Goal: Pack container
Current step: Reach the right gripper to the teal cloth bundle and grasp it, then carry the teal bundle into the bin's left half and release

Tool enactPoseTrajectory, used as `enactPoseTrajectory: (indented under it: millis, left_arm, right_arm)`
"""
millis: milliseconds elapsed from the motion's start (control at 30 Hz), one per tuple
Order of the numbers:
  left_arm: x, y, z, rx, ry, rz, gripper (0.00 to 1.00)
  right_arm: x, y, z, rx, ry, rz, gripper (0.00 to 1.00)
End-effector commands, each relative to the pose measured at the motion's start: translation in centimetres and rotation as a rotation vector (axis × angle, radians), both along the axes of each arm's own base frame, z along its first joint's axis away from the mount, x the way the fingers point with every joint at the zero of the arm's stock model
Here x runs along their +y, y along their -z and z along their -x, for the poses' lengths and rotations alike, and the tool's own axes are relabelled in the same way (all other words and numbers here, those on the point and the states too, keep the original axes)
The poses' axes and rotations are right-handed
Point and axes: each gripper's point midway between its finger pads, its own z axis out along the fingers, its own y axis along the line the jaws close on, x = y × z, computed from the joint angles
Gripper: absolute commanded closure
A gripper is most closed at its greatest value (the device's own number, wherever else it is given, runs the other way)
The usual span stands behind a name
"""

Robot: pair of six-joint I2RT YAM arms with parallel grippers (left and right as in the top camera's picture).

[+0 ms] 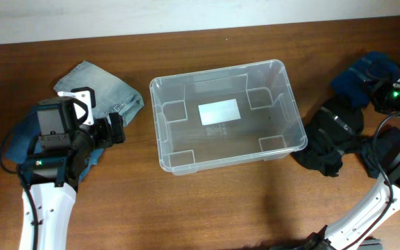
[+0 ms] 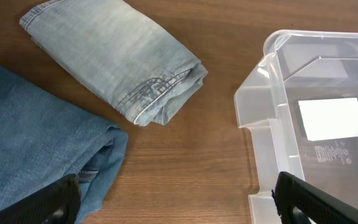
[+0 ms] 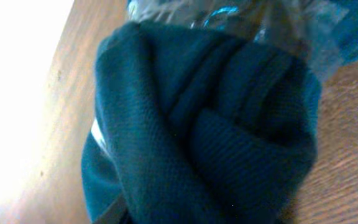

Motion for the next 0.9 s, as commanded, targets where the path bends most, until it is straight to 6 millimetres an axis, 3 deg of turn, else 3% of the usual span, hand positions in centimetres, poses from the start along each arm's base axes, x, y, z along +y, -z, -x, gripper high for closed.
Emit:
enactPoseTrajectory:
  millis: [0,200,333,500,633,733,867]
  left_arm:
    - [0.5,-0.8,-0.3,-0.023,-0.008,-0.037,0.00]
    - [0.6,-0.8,-0.3,-0.023,-0.014,-0.044,0.01]
    - [0.6,-0.8,-0.3,-0.022,-0.014,-0.044,0.00]
    - [0.6,-0.8,-0.3,-0.022,-0.014,-0.044,0.01]
    - [0.6,-0.8,-0.3,-0.022,-0.014,-0.044,0.01]
    - [0.6,-0.8,-0.3,-0.022,-0.014,-0.044,0.01]
    - [0.6,-0.8,-0.3,-0.022,-0.014,-0.044,0.01]
  right_arm:
    - [1.1,-1.2,-0.9,-0.040,-0.050,-0.012,0.75]
    - [1.8,-10.1,-1.8,-0.162,-0.102,0.103,0.91]
    - [5.5,-16.8,-1.3,-0.224,-0.210,0.212,0.91]
    - [13.5,-24.0,0.8,-0.302,-0.408,0.345,0.91]
    - [21.6,-27.7,3.8,-0.351,-0.615,0.415,0.91]
    - [28.3,-28.4,6.3,-0.363,-0.806,0.433,0.90]
    - [36.1,-26.9,8.8,-0.322,-1.014,0.355,0.90]
